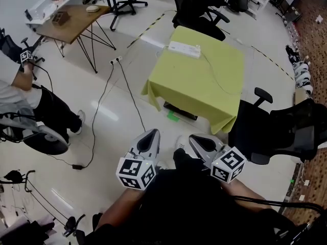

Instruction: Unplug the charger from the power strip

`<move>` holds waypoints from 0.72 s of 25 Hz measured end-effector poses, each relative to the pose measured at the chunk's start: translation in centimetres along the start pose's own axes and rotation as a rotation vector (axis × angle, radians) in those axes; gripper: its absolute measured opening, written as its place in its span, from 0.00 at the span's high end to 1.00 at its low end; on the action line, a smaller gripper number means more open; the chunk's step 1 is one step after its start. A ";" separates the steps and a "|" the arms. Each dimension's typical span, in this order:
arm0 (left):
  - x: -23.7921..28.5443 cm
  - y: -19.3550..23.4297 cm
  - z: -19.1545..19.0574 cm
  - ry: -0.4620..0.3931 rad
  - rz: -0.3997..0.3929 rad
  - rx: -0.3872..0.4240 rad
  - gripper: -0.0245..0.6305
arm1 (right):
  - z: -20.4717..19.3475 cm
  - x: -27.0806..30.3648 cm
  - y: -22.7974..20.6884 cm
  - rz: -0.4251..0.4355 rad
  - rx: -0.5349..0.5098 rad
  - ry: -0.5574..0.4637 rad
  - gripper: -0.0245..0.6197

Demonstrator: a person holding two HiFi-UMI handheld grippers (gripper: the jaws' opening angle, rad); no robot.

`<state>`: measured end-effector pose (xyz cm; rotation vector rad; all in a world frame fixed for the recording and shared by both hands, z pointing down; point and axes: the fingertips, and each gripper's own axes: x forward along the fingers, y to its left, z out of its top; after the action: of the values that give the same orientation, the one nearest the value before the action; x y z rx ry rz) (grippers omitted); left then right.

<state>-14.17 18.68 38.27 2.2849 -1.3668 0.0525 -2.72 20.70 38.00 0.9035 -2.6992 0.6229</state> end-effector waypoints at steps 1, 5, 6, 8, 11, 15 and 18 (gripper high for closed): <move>-0.3 0.8 0.0 0.002 0.020 -0.006 0.95 | -0.1 0.6 0.1 0.011 0.009 0.002 0.96; -1.0 3.2 -0.3 0.023 0.083 -0.030 0.95 | -0.2 3.0 -0.3 0.049 0.046 0.007 0.96; -1.0 3.5 -0.3 0.035 0.087 -0.026 0.95 | 0.0 3.7 -0.5 0.061 0.050 0.008 0.96; -0.7 4.2 -0.1 0.066 0.088 -0.011 0.95 | 0.6 5.4 -0.7 0.088 0.054 0.011 0.96; 0.0 6.1 1.0 0.093 0.100 0.022 0.95 | 1.7 8.4 -1.4 0.121 0.057 0.006 0.96; 2.4 8.3 3.9 0.105 0.105 0.090 0.95 | 4.2 11.6 -3.7 0.133 0.081 -0.035 0.96; 5.5 9.5 6.8 0.096 0.100 0.133 0.95 | 6.6 13.2 -6.4 0.125 0.088 -0.070 0.96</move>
<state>-20.80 7.60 37.29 2.2868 -1.4651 0.2902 -9.64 6.17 38.78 0.7956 -2.8276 0.7548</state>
